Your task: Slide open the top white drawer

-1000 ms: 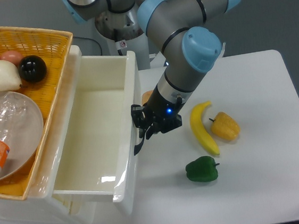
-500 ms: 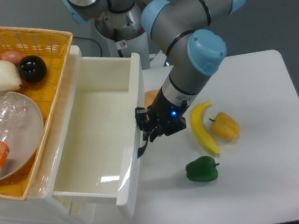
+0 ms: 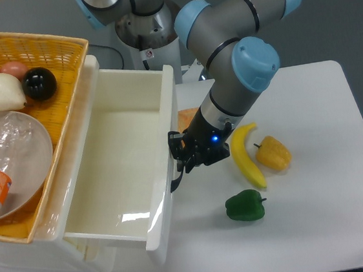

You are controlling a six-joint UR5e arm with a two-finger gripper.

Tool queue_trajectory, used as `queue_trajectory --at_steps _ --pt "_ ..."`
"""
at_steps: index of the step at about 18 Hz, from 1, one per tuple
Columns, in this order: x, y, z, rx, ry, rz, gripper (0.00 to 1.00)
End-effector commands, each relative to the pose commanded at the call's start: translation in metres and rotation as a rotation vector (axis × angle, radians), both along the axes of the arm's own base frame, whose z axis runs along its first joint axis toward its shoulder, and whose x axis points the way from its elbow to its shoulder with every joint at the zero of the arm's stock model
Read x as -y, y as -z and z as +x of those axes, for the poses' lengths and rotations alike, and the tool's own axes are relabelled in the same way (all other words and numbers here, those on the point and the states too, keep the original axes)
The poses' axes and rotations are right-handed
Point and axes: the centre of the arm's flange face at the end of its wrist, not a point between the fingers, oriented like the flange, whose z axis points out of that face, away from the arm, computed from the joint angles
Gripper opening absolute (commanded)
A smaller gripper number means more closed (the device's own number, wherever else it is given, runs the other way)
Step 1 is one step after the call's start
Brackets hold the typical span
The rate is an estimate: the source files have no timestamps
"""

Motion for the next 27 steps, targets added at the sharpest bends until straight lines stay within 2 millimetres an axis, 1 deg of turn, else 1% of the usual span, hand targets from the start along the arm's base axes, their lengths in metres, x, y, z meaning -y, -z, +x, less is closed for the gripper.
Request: queue_trajectory --at_steps 2,3,4,6,8,12,15,19,21,25,27 --pt "0.000 -0.001 -0.001 -0.001 -0.002 0.001 0.26" --pt "0.000 -0.001 -0.001 0.000 -0.002 0.002 0.30" --pt "0.000 -0.001 -0.001 0.000 -0.002 0.002 0.39" --pt "0.001 -0.001 -0.002 0.000 -0.003 0.002 0.44" --pt "0.001 0.000 -0.003 0.002 -0.005 0.003 0.46" --pt "0.008 -0.001 -0.011 0.008 -0.012 0.027 0.46" --pt "0.009 -0.001 -0.012 0.008 -0.013 0.027 0.46" --pt "0.018 -0.004 -0.021 0.012 -0.034 0.045 0.46" --pt "0.024 -0.010 -0.027 0.013 -0.033 0.082 0.52" --pt "0.035 -0.018 -0.039 -0.007 -0.035 0.107 0.57" --pt "0.041 -0.020 -0.047 -0.024 -0.029 0.116 0.64"
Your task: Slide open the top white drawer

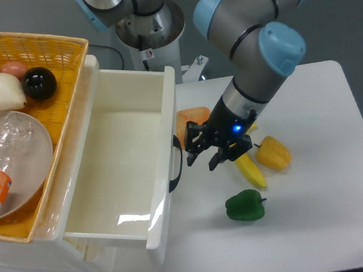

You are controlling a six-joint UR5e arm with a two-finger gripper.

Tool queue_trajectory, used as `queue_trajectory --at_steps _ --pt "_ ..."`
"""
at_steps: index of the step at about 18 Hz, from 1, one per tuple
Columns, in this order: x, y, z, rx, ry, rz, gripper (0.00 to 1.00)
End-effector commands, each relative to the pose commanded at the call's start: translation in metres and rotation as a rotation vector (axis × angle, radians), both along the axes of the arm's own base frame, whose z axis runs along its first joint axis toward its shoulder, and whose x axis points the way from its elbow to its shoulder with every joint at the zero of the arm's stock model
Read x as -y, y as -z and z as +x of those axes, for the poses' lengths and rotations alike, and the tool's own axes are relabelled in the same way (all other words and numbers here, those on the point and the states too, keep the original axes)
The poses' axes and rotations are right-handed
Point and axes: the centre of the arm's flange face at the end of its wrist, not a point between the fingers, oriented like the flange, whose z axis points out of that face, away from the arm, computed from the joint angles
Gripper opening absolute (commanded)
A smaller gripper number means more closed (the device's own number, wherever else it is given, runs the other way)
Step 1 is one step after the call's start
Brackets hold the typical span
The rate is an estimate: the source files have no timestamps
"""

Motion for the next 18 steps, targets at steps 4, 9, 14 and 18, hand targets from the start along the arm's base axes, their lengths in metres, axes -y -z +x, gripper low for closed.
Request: queue_trajectory --at_steps 4,9,14,18 --pt "0.017 -0.007 -0.017 -0.065 0.058 0.034 0.93" --pt "0.036 -0.009 -0.033 -0.140 0.136 0.064 1.00" --pt "0.042 -0.001 -0.046 -0.286 0.185 0.001 1.00" --pt "0.075 0.043 -0.086 -0.303 0.225 -0.033 1.00"
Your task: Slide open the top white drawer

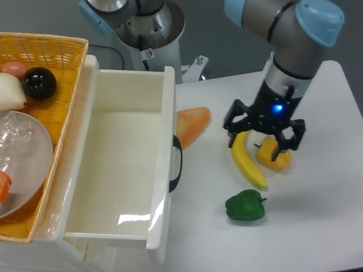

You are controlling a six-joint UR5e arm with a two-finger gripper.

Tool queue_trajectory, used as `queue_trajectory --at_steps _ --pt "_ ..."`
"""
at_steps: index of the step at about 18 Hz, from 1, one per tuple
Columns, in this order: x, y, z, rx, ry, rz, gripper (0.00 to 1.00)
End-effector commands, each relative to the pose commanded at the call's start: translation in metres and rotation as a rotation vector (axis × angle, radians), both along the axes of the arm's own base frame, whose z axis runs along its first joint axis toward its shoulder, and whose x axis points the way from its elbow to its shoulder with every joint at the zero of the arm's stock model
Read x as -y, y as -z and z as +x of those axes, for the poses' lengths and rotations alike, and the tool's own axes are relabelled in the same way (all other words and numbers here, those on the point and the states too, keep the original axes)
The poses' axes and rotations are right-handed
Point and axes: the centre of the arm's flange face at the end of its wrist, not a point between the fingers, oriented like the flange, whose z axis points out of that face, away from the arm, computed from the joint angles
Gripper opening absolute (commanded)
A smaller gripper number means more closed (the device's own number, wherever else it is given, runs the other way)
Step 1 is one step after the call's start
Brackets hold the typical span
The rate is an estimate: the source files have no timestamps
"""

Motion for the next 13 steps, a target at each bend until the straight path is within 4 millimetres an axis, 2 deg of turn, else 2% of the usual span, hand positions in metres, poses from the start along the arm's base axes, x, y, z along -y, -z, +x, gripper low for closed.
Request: queue_trajectory --at_steps 2,7,10,13 --pt "0.019 0.003 -0.011 -0.069 0.105 -0.052 1.00" --pt "0.029 0.013 -0.016 -0.126 0.219 -0.170 1.00" --pt "0.035 0.018 -0.020 -0.171 0.357 -0.232 1.00" --pt "0.046 0.036 -0.028 -0.170 0.415 -0.371 1.00"
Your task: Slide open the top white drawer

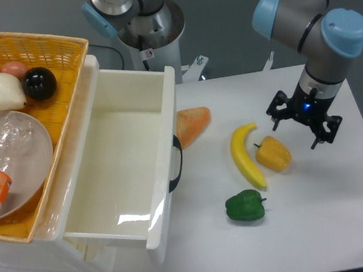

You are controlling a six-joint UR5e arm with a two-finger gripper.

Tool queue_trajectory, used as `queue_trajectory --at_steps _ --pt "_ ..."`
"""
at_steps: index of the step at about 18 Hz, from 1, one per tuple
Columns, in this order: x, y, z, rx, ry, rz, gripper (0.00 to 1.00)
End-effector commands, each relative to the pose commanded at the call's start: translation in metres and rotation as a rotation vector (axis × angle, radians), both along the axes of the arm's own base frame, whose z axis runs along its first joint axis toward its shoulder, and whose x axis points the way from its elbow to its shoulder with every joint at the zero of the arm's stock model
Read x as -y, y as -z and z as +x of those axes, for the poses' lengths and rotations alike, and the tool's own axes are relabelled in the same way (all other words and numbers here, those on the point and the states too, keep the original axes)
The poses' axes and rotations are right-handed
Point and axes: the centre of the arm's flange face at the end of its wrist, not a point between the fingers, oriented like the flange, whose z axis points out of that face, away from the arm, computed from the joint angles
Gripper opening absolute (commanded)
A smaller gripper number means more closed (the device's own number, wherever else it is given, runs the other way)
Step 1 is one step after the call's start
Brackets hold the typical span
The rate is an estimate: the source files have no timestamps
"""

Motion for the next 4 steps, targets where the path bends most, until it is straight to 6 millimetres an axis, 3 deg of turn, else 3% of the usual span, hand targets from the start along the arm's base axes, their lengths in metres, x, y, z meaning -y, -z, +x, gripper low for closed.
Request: queue_trajectory --at_steps 4 --pt "0.0001 0.0135 -0.0069 0.010 0.004 -0.026 1.00"
